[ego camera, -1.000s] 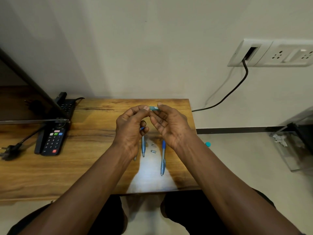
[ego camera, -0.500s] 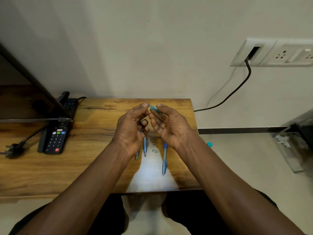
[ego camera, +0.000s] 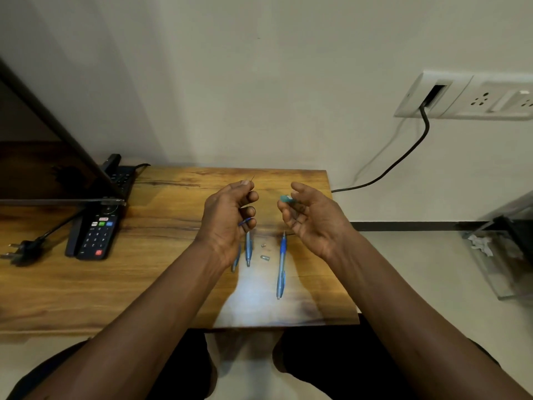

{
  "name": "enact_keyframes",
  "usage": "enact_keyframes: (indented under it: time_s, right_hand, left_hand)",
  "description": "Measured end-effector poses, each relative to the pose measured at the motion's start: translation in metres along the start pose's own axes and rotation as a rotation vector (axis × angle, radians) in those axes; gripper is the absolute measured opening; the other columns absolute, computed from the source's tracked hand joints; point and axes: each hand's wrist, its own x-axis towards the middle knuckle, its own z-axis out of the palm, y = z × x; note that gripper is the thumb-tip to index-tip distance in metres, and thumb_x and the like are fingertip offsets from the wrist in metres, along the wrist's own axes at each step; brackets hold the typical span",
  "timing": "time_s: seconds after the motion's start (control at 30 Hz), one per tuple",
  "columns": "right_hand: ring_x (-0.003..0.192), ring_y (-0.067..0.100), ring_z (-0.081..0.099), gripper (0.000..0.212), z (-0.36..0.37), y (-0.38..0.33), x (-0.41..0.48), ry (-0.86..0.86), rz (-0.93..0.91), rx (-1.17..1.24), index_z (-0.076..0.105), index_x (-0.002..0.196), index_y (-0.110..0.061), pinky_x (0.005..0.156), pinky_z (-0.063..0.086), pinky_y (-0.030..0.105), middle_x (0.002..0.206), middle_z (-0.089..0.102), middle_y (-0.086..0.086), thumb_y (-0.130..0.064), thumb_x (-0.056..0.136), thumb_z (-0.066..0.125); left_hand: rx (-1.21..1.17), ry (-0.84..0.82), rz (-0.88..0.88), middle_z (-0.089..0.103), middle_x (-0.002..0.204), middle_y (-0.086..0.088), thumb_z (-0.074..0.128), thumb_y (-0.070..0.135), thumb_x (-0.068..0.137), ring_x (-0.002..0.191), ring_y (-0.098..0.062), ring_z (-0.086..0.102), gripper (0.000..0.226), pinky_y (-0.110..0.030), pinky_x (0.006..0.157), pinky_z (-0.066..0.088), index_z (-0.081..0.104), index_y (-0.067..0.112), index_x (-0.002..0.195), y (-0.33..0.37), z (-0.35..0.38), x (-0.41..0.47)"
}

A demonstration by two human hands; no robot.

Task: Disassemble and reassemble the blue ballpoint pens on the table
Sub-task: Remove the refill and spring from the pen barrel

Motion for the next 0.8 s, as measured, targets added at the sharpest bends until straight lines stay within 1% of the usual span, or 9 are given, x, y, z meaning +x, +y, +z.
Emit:
enact_keyframes:
  time_s: [0.07,0.13,0.2,0.33,0.37,0.43,0.5,0.67,0.8]
  right_hand:
    - [0.070,0.023,0.072,0.036,-0.016,0.000,0.005,0.065,-0.049,-0.100,0.052,0.125,-0.013,0.061,0.056,0.027,0.096,0.072,0.020,0.002,0.095,0.064]
    - [0.070,0.024,0.071,0.042,-0.032,0.000,0.010,0.104,-0.070,-0.215,0.053,0.129,-0.003,0.058,0.056,0.027,0.095,0.074,0.021,0.000,0.091,0.070]
    - [0.072,0.025,0.069,0.037,-0.046,0.000,0.012,0.121,-0.079,-0.353,0.060,0.123,0.001,0.059,0.056,0.028,0.094,0.076,0.022,-0.004,0.090,0.074]
    - [0.062,0.018,0.067,0.026,-0.063,0.003,0.015,0.167,-0.152,-0.637,0.067,0.111,-0.011,0.054,0.054,0.025,0.093,0.074,0.019,-0.011,0.087,0.079]
    - [0.067,0.018,0.069,0.025,-0.066,0.004,0.017,0.173,-0.177,-0.691,0.068,0.110,-0.014,0.056,0.057,0.027,0.097,0.073,0.018,-0.012,0.087,0.080]
    - [0.083,0.021,0.074,0.027,-0.070,0.008,0.021,0.211,-0.226,-0.813,0.070,0.110,-0.019,0.069,0.064,0.036,0.106,0.071,0.012,-0.016,0.086,0.081]
    - [0.091,0.021,0.073,0.030,-0.072,0.012,0.022,0.239,-0.264,-0.886,0.071,0.112,-0.020,0.078,0.064,0.042,0.110,0.070,0.008,-0.017,0.084,0.083]
    - [0.093,0.015,0.071,0.035,-0.074,0.019,0.022,0.259,-0.361,-1.011,0.073,0.117,-0.017,0.084,0.063,0.040,0.110,0.071,0.001,-0.017,0.083,0.084]
    - [0.094,0.014,0.071,0.042,-0.074,0.024,0.024,0.255,-0.412,-1.142,0.072,0.122,-0.015,0.086,0.062,0.039,0.109,0.074,0.002,-0.022,0.082,0.084]
  left_hand:
    - [0.046,-0.003,-0.004,0.066,0.080,0.005,0.063,0.022,0.102,0.063,-0.009,0.052,0.009,-0.026,0.058,0.045,0.069,0.021,0.096,-0.002,-0.002,0.001]
    - [0.077,-0.011,-0.014,0.067,0.080,0.004,0.063,0.022,0.101,0.063,-0.010,0.053,0.008,-0.026,0.058,0.046,0.069,0.020,0.096,-0.004,-0.002,0.001]
    - [0.094,-0.024,-0.028,0.067,0.080,0.004,0.063,0.021,0.101,0.063,-0.010,0.054,0.007,-0.025,0.056,0.046,0.069,0.019,0.097,-0.005,-0.001,0.001]
    - [0.136,-0.054,-0.051,0.069,0.077,0.005,0.065,0.021,0.100,0.061,-0.009,0.056,0.007,-0.026,0.058,0.047,0.071,0.020,0.095,-0.007,0.002,0.000]
    - [0.148,-0.059,-0.054,0.069,0.077,0.005,0.065,0.021,0.100,0.060,-0.009,0.056,0.008,-0.026,0.059,0.047,0.071,0.020,0.095,-0.007,0.003,0.000]
    - [0.164,-0.064,-0.058,0.070,0.079,0.004,0.065,0.020,0.100,0.061,-0.010,0.057,0.008,-0.026,0.059,0.048,0.072,0.019,0.098,-0.008,0.003,0.000]
    - [0.173,-0.071,-0.062,0.071,0.082,0.003,0.065,0.020,0.100,0.063,-0.010,0.058,0.009,-0.027,0.060,0.049,0.073,0.018,0.100,-0.010,0.004,0.000]
    - [0.202,-0.081,-0.066,0.072,0.084,0.003,0.065,0.021,0.100,0.066,-0.012,0.060,0.009,-0.028,0.062,0.050,0.073,0.019,0.099,-0.011,0.004,0.000]
    - [0.222,-0.090,-0.069,0.072,0.082,0.003,0.065,0.022,0.100,0.066,-0.011,0.060,0.008,-0.028,0.063,0.051,0.073,0.019,0.098,-0.011,0.003,-0.002]
